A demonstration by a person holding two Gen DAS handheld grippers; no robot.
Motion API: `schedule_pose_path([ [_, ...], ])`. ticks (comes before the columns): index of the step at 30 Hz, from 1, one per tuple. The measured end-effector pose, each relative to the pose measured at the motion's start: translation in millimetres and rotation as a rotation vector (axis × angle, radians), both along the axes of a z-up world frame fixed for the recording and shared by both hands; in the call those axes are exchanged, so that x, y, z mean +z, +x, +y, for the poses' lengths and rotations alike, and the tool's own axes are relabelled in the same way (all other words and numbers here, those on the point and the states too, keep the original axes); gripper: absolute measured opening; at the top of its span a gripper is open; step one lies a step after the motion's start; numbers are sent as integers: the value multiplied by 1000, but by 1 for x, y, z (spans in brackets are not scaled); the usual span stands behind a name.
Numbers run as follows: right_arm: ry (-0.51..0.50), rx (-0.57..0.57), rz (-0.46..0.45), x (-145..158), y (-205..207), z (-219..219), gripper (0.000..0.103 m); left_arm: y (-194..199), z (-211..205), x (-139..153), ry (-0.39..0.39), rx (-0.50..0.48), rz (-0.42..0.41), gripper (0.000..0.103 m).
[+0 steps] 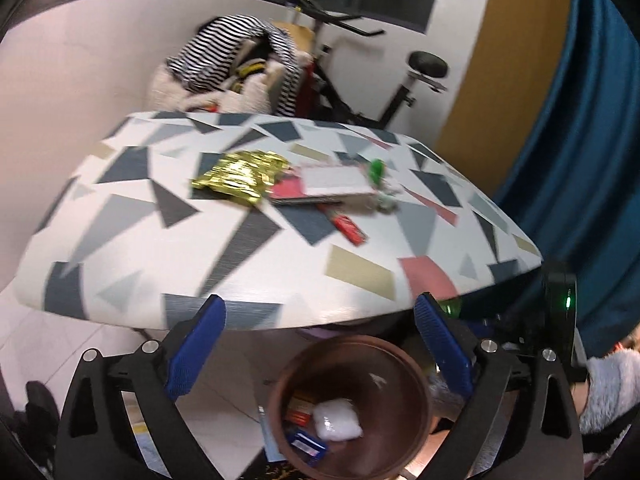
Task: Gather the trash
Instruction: 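Carry both bags over the bucket and open the left tool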
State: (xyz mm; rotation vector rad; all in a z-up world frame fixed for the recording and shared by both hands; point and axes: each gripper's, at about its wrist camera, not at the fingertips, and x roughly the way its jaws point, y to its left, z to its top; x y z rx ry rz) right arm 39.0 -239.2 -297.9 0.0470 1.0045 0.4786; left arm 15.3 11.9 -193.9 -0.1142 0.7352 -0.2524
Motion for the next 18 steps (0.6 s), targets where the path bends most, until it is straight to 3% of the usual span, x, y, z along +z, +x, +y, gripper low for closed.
schedule_pose_path([
  [7, -69, 63, 26, -18, -2, 19, 36, -10, 16, 2, 46, 71, -17, 94],
  [18, -130, 128, 45, -30, -6, 34, 38, -11, 28, -10, 25, 132, 24, 95],
])
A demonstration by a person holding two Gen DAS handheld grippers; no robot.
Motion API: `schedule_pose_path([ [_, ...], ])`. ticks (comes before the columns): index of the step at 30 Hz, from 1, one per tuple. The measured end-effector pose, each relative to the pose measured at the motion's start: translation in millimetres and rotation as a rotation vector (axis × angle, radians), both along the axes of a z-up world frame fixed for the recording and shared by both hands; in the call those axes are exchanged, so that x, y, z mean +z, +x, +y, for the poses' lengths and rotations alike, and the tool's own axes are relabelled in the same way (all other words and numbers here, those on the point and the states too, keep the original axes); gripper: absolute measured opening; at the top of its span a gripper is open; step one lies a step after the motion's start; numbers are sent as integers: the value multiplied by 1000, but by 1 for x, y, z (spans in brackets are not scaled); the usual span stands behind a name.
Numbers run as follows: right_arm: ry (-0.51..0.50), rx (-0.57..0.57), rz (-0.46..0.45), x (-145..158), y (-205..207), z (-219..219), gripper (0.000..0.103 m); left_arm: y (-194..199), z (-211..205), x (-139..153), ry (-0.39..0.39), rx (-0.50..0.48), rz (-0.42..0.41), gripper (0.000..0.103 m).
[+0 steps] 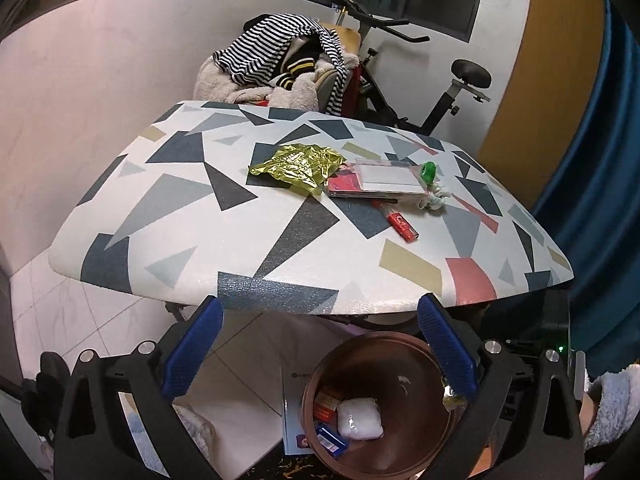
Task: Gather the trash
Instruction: 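Carry both bags over the bucket and open the left tool, then open the right tool to drop the green snack bag into the bucket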
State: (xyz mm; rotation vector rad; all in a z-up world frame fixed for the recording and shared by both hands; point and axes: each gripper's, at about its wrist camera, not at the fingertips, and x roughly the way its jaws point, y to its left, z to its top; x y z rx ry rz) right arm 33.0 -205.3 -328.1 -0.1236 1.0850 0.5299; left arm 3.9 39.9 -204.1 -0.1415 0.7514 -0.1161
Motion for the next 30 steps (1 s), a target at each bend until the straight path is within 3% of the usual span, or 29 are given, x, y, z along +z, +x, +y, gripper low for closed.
schedule_pose_path([
  [7, -7, -8, 3, -2, 0, 1, 42, 1, 2, -1, -3, 4, 4, 95],
  [8, -11, -11, 3, -2, 0, 1, 47, 1, 2, -1, -4, 4, 6, 95],
  [10, -17, -16, -4, -2, 0, 2, 74, 1, 2, -1, -9, 3, 7, 95],
  [14, -13, -10, -10, 0, 0, 2, 92, 1, 3, -1, -23, -10, 4, 95],
  [19, -25, -11, -34, 4, -1, 4, 97, 1, 0, -1, -36, -34, 4, 95],
  [24, -26, -48, -68, 13, -1, -2, 97, 1, -7, 1, 45, -48, -18, 95],
  [30, 46, -124, -91, 29, 7, -22, 97, 7, 1, 1, 30, -33, -10, 97],
])
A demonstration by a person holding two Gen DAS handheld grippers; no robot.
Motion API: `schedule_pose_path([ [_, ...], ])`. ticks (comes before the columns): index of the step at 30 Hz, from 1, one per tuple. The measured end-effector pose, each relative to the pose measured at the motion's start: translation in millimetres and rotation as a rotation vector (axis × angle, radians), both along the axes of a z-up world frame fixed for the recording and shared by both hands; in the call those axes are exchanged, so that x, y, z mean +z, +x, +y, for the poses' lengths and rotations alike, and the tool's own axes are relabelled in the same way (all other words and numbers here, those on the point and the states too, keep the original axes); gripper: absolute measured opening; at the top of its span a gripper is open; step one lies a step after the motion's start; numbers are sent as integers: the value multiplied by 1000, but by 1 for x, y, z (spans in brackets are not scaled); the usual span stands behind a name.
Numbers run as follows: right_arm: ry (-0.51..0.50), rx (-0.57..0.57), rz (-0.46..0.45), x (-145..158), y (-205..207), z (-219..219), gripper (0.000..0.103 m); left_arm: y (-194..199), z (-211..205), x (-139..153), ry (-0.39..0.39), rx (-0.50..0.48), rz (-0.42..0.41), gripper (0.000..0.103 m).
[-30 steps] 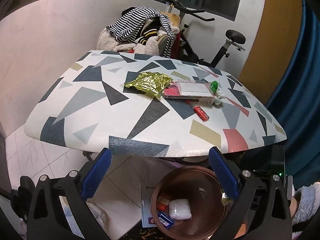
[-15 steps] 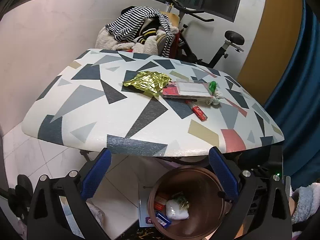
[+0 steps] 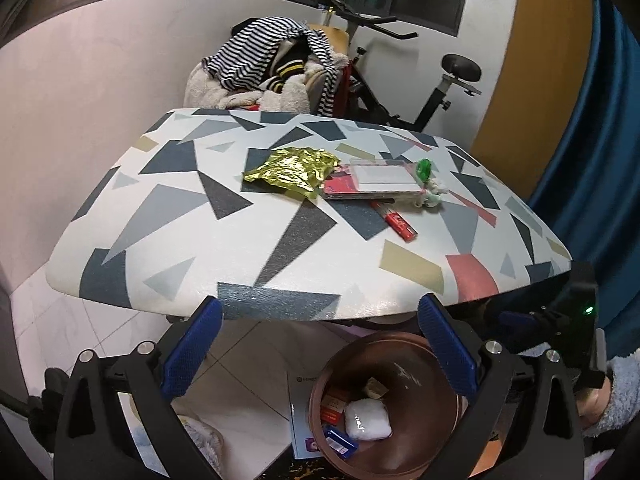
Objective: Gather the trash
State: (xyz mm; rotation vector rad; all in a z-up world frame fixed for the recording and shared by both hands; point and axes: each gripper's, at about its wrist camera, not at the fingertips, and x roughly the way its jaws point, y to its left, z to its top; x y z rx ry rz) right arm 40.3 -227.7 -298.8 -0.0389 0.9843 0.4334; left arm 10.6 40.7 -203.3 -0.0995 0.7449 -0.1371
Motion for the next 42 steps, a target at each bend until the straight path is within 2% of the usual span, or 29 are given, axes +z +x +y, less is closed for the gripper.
schedule_pose_path([
  [3, 23, -30, -15, 9, 8, -8, 97, 4, 6, 1, 1, 21, -6, 97],
  [7, 113, -65, -10, 23, 26, -24, 97, 7, 12, 5, 1, 32, -30, 97],
  [10, 129, -97, -41, 33, 37, -32, 97, 9, 16, 13, 23, 47, -70, 97],
  [13, 127, -105, -62, 40, 49, -35, 97, 18, 22, 19, 22, 56, -75, 97],
  [16, 135, -92, -26, 46, 70, -39, 97, 30, 30, 22, 22, 72, -73, 97],
  [19, 81, -130, -31, 53, 92, -40, 97, 42, 38, 21, 32, 87, -61, 97],
  [22, 31, -174, -82, 65, 117, -37, 97, 53, 45, 18, 3, 82, -42, 97],
  [24, 56, -149, -93, 69, 133, -33, 97, 60, 48, 15, 8, 99, -30, 97],
  [26, 78, -124, -100, 72, 149, -28, 92, 65, 50, 12, 12, 115, -15, 97],
  [27, 82, -106, -108, 73, 159, -22, 80, 67, 51, 10, 12, 122, -7, 97],
  [28, 85, -99, -110, 74, 164, -20, 73, 69, 53, 8, 8, 131, 3, 97],
  [31, 103, -78, -122, 75, 187, -7, 66, 74, 57, 1, -14, 144, 25, 97],
  [34, 101, -101, -116, 71, 212, 3, 64, 77, 59, -4, -26, 142, 42, 97],
  [37, 59, -127, -125, 66, 225, 10, 57, 79, 60, -7, -33, 140, 53, 97],
  [39, 60, -127, -101, 61, 230, 12, 55, 81, 61, -9, -48, 135, 62, 97],
  [41, 85, -114, -75, 59, 235, 9, 45, 82, 61, -10, -53, 133, 67, 97],
  [42, 93, -111, -78, 60, 234, 8, 32, 83, 62, -10, -54, 131, 69, 97],
])
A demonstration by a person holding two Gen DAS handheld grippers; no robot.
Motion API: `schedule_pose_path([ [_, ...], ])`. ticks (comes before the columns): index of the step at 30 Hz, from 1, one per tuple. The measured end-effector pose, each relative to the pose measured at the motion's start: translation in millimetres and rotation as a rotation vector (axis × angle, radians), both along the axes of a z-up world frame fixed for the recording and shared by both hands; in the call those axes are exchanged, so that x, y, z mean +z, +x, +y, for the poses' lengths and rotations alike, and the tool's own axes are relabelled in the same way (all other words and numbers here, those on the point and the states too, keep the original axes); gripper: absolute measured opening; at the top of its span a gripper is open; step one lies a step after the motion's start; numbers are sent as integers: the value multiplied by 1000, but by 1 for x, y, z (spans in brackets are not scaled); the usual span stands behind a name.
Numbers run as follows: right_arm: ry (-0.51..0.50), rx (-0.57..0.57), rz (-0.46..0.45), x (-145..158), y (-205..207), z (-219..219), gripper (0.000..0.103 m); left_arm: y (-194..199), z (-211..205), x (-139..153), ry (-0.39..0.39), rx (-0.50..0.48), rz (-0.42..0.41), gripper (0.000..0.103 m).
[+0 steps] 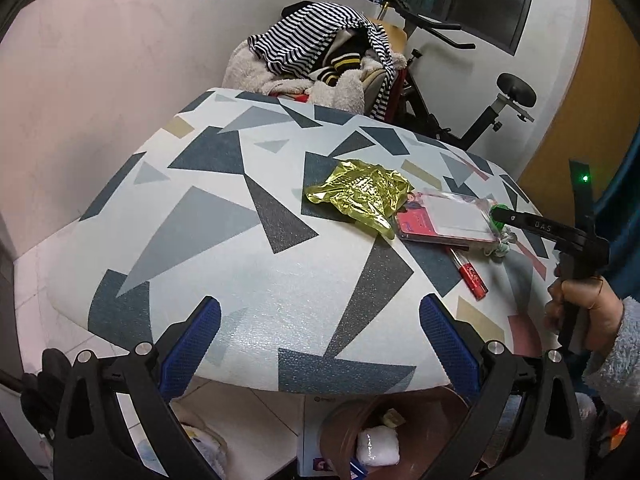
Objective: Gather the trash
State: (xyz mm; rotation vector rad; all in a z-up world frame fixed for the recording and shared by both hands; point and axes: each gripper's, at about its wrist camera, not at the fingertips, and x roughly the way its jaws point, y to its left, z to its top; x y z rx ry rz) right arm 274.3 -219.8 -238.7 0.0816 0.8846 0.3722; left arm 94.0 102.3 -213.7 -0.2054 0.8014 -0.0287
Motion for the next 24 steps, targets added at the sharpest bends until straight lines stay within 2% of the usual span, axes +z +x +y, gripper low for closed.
schedule_pose_path([
  [4, 128, -5, -99, 30, -18, -21, 31, 4, 2, -3, -27, -6, 11, 89],
  [8, 209, -9, -145, 53, -29, -39, 31, 9, 6, -8, -80, -1, 21, 83],
  [10, 221, -17, -161, 61, -33, -46, 31, 12, 5, -8, -101, -3, 24, 78],
  [17, 188, -72, -147, 65, -57, -66, 31, 38, 2, -11, -165, -14, 45, 75],
  [21, 171, -93, -125, 57, -75, -71, 31, 69, -7, -13, -109, -49, 49, 73],
  [24, 171, -92, -109, 49, -83, -74, 31, 110, -22, -12, -8, -123, 41, 73],
])
